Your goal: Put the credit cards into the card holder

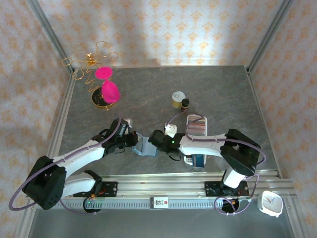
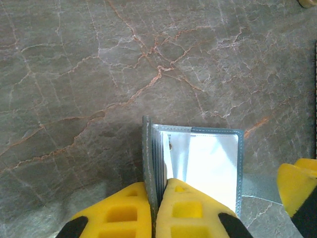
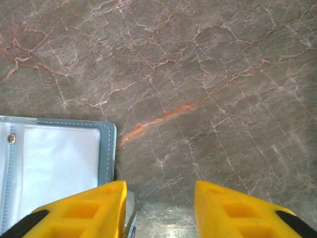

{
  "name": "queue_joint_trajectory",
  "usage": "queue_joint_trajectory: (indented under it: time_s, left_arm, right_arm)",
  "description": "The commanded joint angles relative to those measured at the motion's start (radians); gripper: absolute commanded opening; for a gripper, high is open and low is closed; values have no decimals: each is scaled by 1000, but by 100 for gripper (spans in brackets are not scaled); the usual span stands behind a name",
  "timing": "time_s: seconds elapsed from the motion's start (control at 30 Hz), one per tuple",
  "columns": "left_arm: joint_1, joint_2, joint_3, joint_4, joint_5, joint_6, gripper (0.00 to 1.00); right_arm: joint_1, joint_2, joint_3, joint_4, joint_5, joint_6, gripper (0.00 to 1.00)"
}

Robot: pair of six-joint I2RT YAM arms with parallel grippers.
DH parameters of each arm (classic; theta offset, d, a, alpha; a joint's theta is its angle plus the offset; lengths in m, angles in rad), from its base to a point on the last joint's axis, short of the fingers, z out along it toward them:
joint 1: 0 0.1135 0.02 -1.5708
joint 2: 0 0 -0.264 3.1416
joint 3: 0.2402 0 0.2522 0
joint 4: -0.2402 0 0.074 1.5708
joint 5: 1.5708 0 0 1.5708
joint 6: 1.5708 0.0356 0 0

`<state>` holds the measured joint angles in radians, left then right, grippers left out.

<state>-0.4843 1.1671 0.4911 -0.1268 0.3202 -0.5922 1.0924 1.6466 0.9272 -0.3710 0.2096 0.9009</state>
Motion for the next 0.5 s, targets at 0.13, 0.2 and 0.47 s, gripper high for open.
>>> queue_joint_trajectory:
  time_s: [0.13,0.2,0.47]
  left_arm:
    - [-7,-7,19,-43,-34,23,5]
    - [-7,-7,20,-43,-36,23,5]
    - [-7,-7,17,-42,-32,24,5]
  right_arm:
    - [-3,-66,-76,97,-46,29,34]
    - [-4,-88,-104,132,-68,37,31]
    - [-3,-162,-174,191,-67,64,22]
